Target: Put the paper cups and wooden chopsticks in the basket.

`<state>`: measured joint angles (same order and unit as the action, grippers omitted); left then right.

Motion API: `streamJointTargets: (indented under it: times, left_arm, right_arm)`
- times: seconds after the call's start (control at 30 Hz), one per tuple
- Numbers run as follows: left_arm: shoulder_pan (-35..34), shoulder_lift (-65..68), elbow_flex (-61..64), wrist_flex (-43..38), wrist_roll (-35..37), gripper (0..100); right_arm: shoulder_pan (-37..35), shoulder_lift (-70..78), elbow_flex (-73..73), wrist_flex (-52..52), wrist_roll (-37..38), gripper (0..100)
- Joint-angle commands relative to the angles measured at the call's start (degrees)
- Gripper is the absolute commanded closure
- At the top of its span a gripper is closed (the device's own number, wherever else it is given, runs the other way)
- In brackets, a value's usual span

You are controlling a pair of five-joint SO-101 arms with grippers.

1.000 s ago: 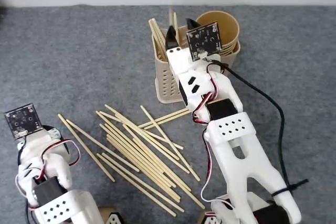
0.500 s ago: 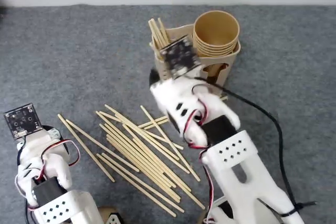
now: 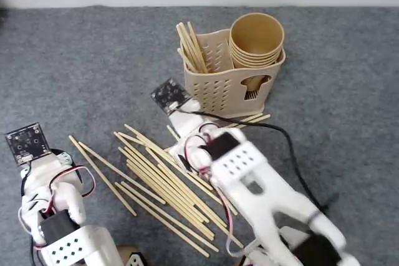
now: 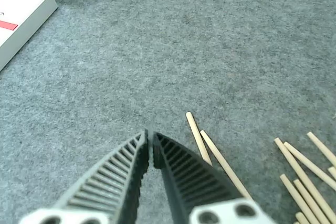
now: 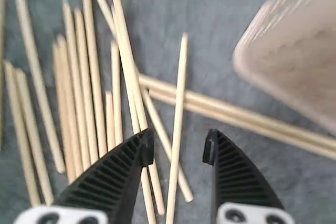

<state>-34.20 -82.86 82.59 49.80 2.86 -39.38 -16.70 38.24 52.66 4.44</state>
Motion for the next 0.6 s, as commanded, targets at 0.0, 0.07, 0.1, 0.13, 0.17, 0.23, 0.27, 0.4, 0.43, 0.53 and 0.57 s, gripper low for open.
streamJointTargets:
  times: [0.0,0.07,0.1,0.13,0.17,0.23,0.27,0.4,0.43,0.53,0.57]
  left_arm:
    - [0.26,-0.7,-2.24,-1.49,0.18,99]
    - [0.26,-0.7,-2.24,-1.49,0.18,99]
    - [0.26,-0.7,-2.24,-1.49,0.18,99]
    - [0.26,-0.7,-2.24,-1.49,0.18,99]
    - [0.26,-0.7,-2.24,-1.49,0.18,99]
    - [0.26,-0.7,-2.24,-1.49,0.18,99]
    - [0.26,-0.7,-2.24,-1.49,0.18,99]
    - [0.26,-0.7,-2.24,-1.49,0.18,99]
    - [0.26,-0.7,-2.24,-1.49,0.18,99]
    - [0.26,-0.7,-2.24,-1.49,0.18,99]
    - [0.26,-0.7,-2.24,-1.49,0.18,99]
  right_arm:
    - [-0.22,7.16,-4.22,-0.92,-0.62,83.7]
    - [-0.13,11.03,-5.89,-0.92,-0.62,83.7]
    - [-0.13,12.7,-6.59,-0.92,-0.62,83.7]
    - [-0.22,14.46,-7.38,-0.92,-0.62,83.7]
    - [-0.22,16.04,-8.26,-0.92,-0.62,83.7]
    - [-0.04,18.59,-10.29,-0.92,-0.62,83.7]
    - [0.57,19.65,-11.16,-0.92,-0.62,83.7]
    - [3.3,22.64,-15.12,-0.92,-0.53,83.7]
    - [3.82,23.25,-15.74,-0.92,-0.44,83.7]
    - [4.35,24.92,-16.35,-0.84,-0.35,83.8]
    - [4.35,25.45,-16.35,-0.75,-0.35,84.1]
